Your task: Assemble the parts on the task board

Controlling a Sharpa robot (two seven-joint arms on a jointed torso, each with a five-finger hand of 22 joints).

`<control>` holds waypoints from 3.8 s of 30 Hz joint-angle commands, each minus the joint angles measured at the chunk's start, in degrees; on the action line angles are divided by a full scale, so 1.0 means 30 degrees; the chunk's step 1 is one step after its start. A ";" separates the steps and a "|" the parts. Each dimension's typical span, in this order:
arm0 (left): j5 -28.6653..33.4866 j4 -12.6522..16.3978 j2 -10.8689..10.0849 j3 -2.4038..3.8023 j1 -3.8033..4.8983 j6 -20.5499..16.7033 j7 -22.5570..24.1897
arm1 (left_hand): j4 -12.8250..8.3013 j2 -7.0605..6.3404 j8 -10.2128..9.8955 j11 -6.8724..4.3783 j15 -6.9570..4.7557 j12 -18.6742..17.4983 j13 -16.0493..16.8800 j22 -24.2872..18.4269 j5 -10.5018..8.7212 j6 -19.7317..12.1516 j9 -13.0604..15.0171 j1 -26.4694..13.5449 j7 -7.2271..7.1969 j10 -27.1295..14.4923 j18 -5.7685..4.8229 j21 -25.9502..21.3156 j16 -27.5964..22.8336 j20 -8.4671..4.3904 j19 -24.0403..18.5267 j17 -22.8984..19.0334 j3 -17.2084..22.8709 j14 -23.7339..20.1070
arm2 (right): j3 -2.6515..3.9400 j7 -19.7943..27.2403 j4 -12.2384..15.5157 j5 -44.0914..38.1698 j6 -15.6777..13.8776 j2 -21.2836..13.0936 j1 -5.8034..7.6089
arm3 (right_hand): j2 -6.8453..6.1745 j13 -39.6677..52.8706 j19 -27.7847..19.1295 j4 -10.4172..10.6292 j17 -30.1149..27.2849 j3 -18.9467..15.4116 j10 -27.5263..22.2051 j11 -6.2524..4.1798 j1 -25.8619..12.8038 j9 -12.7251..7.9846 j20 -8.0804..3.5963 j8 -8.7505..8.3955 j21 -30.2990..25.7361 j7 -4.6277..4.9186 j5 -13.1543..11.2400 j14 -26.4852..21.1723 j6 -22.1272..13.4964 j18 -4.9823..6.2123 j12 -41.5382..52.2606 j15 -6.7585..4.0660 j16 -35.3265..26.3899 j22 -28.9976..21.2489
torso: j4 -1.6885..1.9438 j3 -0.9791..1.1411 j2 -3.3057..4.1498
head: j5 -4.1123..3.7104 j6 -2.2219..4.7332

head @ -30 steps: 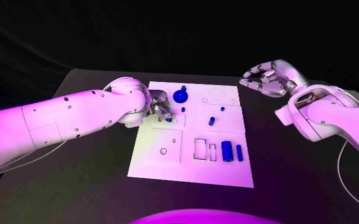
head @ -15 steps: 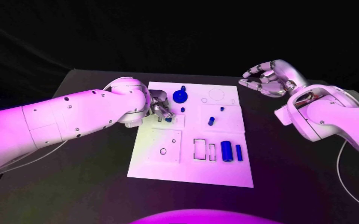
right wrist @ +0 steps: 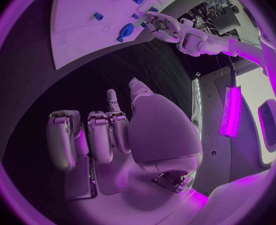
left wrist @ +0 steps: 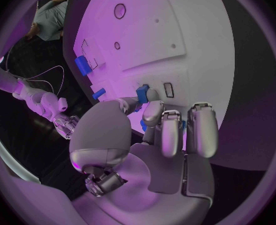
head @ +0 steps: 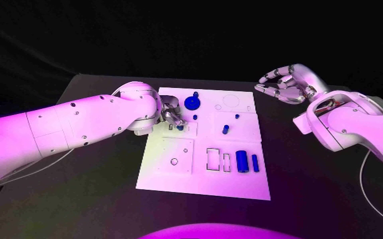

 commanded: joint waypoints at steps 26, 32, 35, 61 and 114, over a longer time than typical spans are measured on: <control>0.0049 -0.0231 0.0290 -0.0102 -0.0119 0.0899 -0.0085 | -0.0054 -0.0861 -0.0085 -0.0006 -0.0101 0.0153 0.0047 0.0030 -0.0093 0.0165 -0.0029 -0.1175 -0.0094 0.0267 -0.0224 0.0101 0.0099 -0.0005 0.0109 0.4553 0.0150 0.1890 | -0.0002 0.0020 0.0076 -0.0320 0.0068 -0.0058 -0.0011 | -0.0054 0.3385 0.1195 0.0054 0.3320 -0.0118 0.0516 -0.0182 -0.0256 0.0039 -0.0107 0.0067 -0.0136 -0.0001 0.0085 0.1613 -0.0106 0.0285 -0.0103 -0.0163 -0.0139 0.3961 | 0.0011 -0.0008 0.0010 | -0.0043 -0.0074; 0.0049 -0.0228 0.0280 -0.0102 -0.0120 0.0922 -0.0083 | 0.0308 -0.1016 -0.0066 -0.0016 -0.0107 0.0157 0.0043 0.0025 -0.0082 0.0263 -0.0054 -0.1625 -0.0104 0.0286 -0.0222 0.0088 0.0121 -0.0014 0.0107 0.4590 -0.0295 0.1900 | -0.0002 0.0029 0.0079 -0.0325 0.0049 -0.0066 -0.0011 | -0.0067 0.3380 0.1190 0.0061 0.3327 -0.0164 0.0512 -0.0186 -0.0354 0.0051 -0.0112 0.0091 -0.0149 -0.0005 0.0054 0.1614 -0.0121 0.0288 -0.0107 -0.0165 -0.0138 0.3955 | 0.0000 -0.0006 0.0004 | -0.0046 -0.0087; 0.0049 -0.0228 0.0276 -0.0102 -0.0120 0.0929 -0.0081 | 0.0443 -0.1040 -0.0067 -0.0015 -0.0110 0.0179 0.0076 0.0041 -0.0085 0.0290 -0.0067 -0.1790 -0.0105 0.0308 -0.0225 0.0093 0.0127 -0.0016 0.0115 0.4600 -0.0449 0.1903 | -0.0002 0.0032 0.0080 -0.0326 0.0037 -0.0064 -0.0011 | -0.0069 0.3382 0.1185 0.0061 0.3318 -0.0194 0.0515 -0.0190 -0.0418 0.0060 -0.0115 0.0110 -0.0161 -0.0008 0.0010 0.1613 -0.0132 0.0290 -0.0106 -0.0168 -0.0142 0.3948 | -0.0001 -0.0006 0.0011 | -0.0055 -0.0081; -0.0074 -0.0152 0.0225 -0.0101 -0.0122 0.1345 -0.0087 | 0.0490 -0.1070 -0.0044 -0.0036 -0.0120 0.0253 0.0174 0.0070 -0.0081 0.0381 -0.0086 -0.2113 -0.0137 0.0386 -0.0229 0.0100 0.0186 -0.0021 0.0130 0.4705 -0.0778 0.1932 | -0.0002 0.0037 0.0094 -0.0331 0.0003 -0.0067 -0.0011 | -0.0047 0.3394 0.1184 0.0067 0.3327 -0.0251 0.0528 -0.0195 -0.0558 0.0080 -0.0121 0.0150 -0.0169 -0.0016 -0.0076 0.1615 -0.0155 0.0292 -0.0097 -0.0174 -0.0142 0.3945 | 0.0014 -0.0007 0.0003 | -0.0065 -0.0125; 0.1125 0.0038 -0.0335 -0.0024 -0.0126 0.0748 -0.0135 | 0.0494 -0.1661 -0.0636 0.0150 0.0010 -0.0476 -0.0884 -0.0152 0.0020 -0.0189 -0.0419 -0.2946 0.0093 -0.0334 -0.0180 -0.0078 0.0023 0.0021 0.0018 0.4404 -0.2474 0.1843 | -0.0004 -0.0047 0.0057 -0.0362 -0.0033 -0.0119 -0.0011 | -0.0038 0.3375 0.1182 0.0052 0.3323 -0.0294 0.0513 -0.0202 -0.0640 0.0096 -0.0126 0.0183 -0.0178 -0.0021 -0.0099 0.1615 -0.0183 0.0293 -0.0113 -0.0181 -0.0145 0.3942 | 0.0004 -0.0007 0.0010 | -0.0057 -0.0116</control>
